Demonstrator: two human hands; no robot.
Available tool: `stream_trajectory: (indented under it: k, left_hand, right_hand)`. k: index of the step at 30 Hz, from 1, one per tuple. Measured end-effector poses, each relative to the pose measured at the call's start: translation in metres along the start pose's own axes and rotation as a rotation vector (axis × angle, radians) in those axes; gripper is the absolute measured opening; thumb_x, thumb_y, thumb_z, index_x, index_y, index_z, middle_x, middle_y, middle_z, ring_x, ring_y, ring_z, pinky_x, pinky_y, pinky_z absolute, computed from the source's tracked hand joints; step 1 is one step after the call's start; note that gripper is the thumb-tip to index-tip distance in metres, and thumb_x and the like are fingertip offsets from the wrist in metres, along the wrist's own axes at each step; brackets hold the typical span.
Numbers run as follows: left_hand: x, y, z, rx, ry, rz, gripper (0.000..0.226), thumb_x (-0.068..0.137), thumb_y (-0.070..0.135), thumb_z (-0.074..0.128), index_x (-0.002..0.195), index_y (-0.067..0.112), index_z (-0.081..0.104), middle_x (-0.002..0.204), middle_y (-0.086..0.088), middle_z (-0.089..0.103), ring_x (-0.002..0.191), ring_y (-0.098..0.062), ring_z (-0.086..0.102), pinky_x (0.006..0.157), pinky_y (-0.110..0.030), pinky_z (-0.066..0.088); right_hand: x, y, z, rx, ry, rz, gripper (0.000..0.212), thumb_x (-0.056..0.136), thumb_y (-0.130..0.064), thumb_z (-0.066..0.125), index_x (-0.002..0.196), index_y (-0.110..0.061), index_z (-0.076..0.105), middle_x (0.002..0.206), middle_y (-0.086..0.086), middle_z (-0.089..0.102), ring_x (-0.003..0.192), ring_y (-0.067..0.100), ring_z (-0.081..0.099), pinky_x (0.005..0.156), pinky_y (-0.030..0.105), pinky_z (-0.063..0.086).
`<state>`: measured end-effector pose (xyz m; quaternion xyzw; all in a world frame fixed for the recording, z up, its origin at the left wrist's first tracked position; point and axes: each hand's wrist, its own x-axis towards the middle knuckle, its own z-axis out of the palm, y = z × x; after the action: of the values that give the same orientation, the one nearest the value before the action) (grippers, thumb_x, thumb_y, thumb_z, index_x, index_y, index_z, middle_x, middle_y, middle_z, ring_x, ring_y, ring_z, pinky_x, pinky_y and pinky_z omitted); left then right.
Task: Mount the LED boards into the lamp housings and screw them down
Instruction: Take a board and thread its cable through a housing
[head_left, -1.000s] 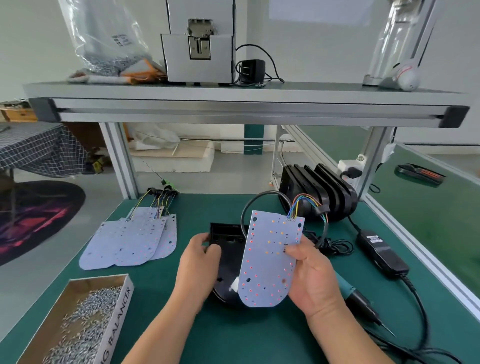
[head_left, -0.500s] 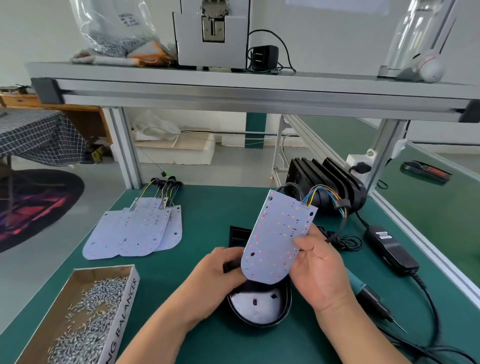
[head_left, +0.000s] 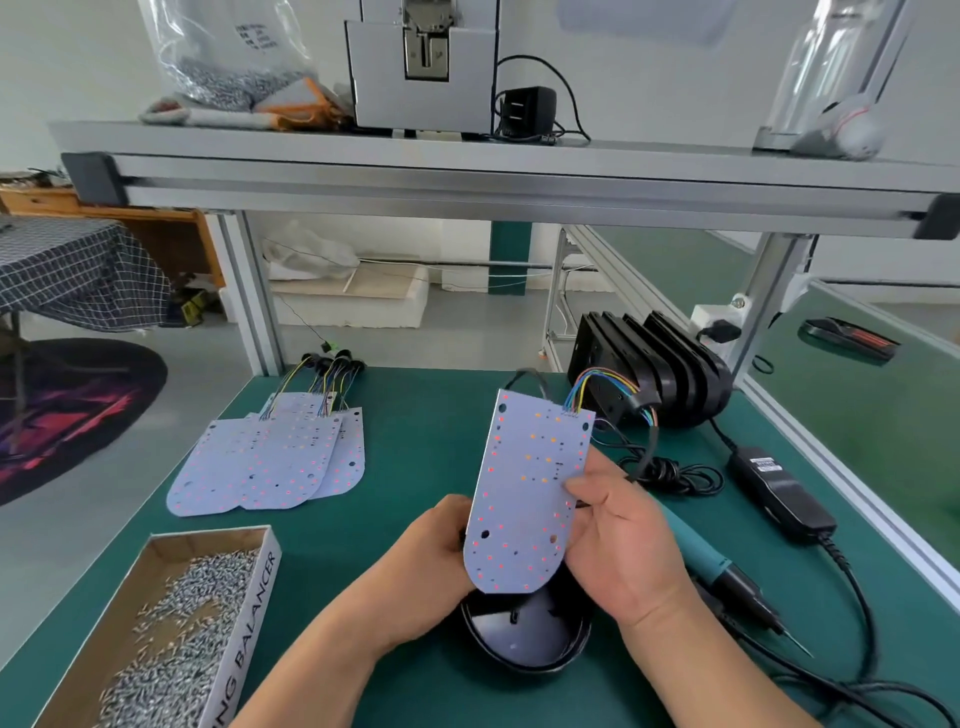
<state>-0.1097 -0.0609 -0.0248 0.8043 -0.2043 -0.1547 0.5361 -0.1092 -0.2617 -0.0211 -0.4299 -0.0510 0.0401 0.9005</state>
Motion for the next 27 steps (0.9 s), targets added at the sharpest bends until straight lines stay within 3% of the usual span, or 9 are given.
stream_trajectory:
  k: [4,8,10,13,15,17,20,23,27]
  left_hand:
    - [0.005,-0.003,0.002,-0.086,0.262,-0.070,0.032,0.092,0.040,0.052,0.106,0.017,0.069,0.106,0.000,0.075,0.091,-0.015,0.061,0.092,-0.031,0.054]
    - [0.008,-0.006,0.008,-0.216,0.434,-0.082,0.025,0.110,0.016,0.042,0.098,0.019,0.063,0.080,0.009,0.062,0.073,-0.008,0.049,0.063,-0.017,0.041]
    - [0.008,-0.003,0.010,-0.247,0.493,-0.073,0.025,0.111,0.015,0.041,0.092,0.018,0.057,0.072,0.013,0.052,0.068,-0.008,0.043,0.060,-0.020,0.037]
    - [0.008,0.002,0.007,-0.304,0.478,-0.073,0.024,0.099,0.037,0.048,0.089,0.016,0.053,0.079,0.007,0.050,0.075,-0.013,0.044,0.074,-0.036,0.042]
    - [0.008,0.001,0.005,-0.339,0.429,-0.080,0.035,0.090,0.046,0.045,0.097,0.013,0.054,0.087,-0.003,0.052,0.081,-0.020,0.048,0.081,-0.045,0.047]
    - [0.008,-0.001,0.006,-0.322,0.442,-0.068,0.030,0.092,0.048,0.045,0.094,0.019,0.053,0.083,0.000,0.049,0.079,-0.019,0.045,0.078,-0.043,0.045]
    - [0.011,-0.006,0.009,-0.227,0.503,-0.013,0.023,0.109,0.038,0.047,0.089,0.027,0.054,0.071,0.013,0.045,0.068,-0.010,0.040,0.065,-0.022,0.039]
    - [0.013,-0.012,0.009,-0.153,0.511,0.023,0.019,0.113,0.034,0.045,0.101,0.033,0.059,0.073,0.014,0.050,0.066,-0.007,0.042,0.058,-0.018,0.036]
    - [0.013,-0.010,0.010,-0.157,0.543,0.050,0.018,0.113,0.034,0.044,0.108,0.041,0.060,0.069,0.014,0.041,0.065,-0.007,0.038,0.058,-0.018,0.034]
  right_hand:
    - [0.005,-0.010,-0.010,-0.147,0.063,-0.010,0.045,0.082,-0.010,0.063,0.123,0.001,0.075,0.127,0.028,0.072,0.105,0.038,0.072,0.086,0.048,0.062]
    - [0.007,-0.018,-0.018,-0.443,0.107,-0.031,0.023,0.078,-0.010,0.066,0.091,-0.007,0.085,0.099,0.017,0.080,0.080,0.024,0.072,0.067,0.032,0.059]
    - [0.006,-0.019,-0.021,-0.513,0.104,-0.016,0.019,0.075,-0.014,0.064,0.077,-0.008,0.082,0.085,0.015,0.077,0.071,0.021,0.065,0.061,0.029,0.053]
    - [0.006,-0.024,-0.027,-0.487,0.091,0.038,0.016,0.069,-0.012,0.061,0.068,-0.010,0.078,0.078,0.010,0.074,0.068,0.018,0.065,0.061,0.024,0.053]
    - [0.006,-0.023,-0.029,-0.568,0.071,0.042,0.021,0.067,-0.011,0.061,0.076,-0.002,0.077,0.084,0.008,0.073,0.077,0.018,0.065,0.070,0.025,0.049]
    - [0.007,-0.018,-0.029,-0.803,0.090,-0.020,0.033,0.065,-0.016,0.063,0.089,0.007,0.070,0.090,0.007,0.066,0.085,0.017,0.058,0.077,0.035,0.042]
    - [0.005,-0.010,-0.022,-0.889,0.105,-0.015,0.029,0.068,-0.017,0.066,0.094,-0.013,0.078,0.104,0.009,0.075,0.090,0.014,0.066,0.083,0.036,0.052]
    - [0.003,-0.007,-0.018,-0.812,0.051,0.058,0.042,0.069,-0.012,0.070,0.108,-0.026,0.077,0.113,0.002,0.079,0.097,0.009,0.072,0.079,0.018,0.054]
    - [0.003,-0.008,-0.021,-0.962,0.070,0.138,0.112,0.061,-0.027,0.086,0.157,-0.043,0.030,0.138,-0.016,0.056,0.118,-0.001,0.064,0.096,0.020,0.053]
